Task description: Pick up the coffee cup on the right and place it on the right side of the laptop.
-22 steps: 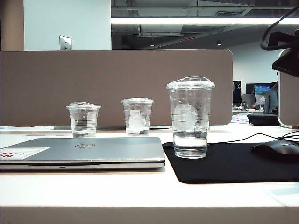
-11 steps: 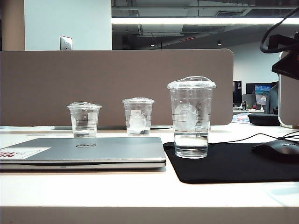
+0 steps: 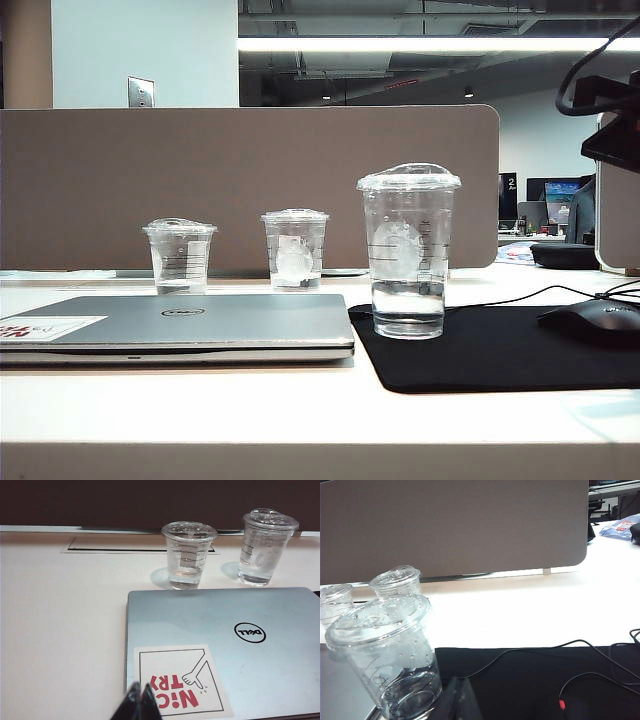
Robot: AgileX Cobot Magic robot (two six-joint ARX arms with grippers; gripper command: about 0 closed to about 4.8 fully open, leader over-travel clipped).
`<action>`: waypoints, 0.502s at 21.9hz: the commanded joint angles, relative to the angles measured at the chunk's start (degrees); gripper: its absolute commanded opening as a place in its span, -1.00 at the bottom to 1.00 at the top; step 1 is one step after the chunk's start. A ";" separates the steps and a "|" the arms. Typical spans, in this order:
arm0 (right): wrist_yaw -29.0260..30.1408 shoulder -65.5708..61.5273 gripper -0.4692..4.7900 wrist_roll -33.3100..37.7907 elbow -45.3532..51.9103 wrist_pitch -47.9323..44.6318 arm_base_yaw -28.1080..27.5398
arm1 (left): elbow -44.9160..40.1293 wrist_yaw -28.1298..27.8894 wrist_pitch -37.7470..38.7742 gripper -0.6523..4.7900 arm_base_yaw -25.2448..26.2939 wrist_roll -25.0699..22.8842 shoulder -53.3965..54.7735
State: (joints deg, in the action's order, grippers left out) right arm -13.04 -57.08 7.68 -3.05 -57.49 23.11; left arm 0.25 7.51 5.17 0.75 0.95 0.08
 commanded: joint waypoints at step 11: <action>-0.57 1.16 -0.84 -1.64 -0.02 -0.02 0.09 | 0.17 0.24 -0.52 -0.78 0.07 -0.09 0.00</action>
State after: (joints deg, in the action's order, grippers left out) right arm -13.06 -56.77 7.40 -3.05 -57.30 23.11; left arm 0.25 7.51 5.17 0.75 0.95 0.08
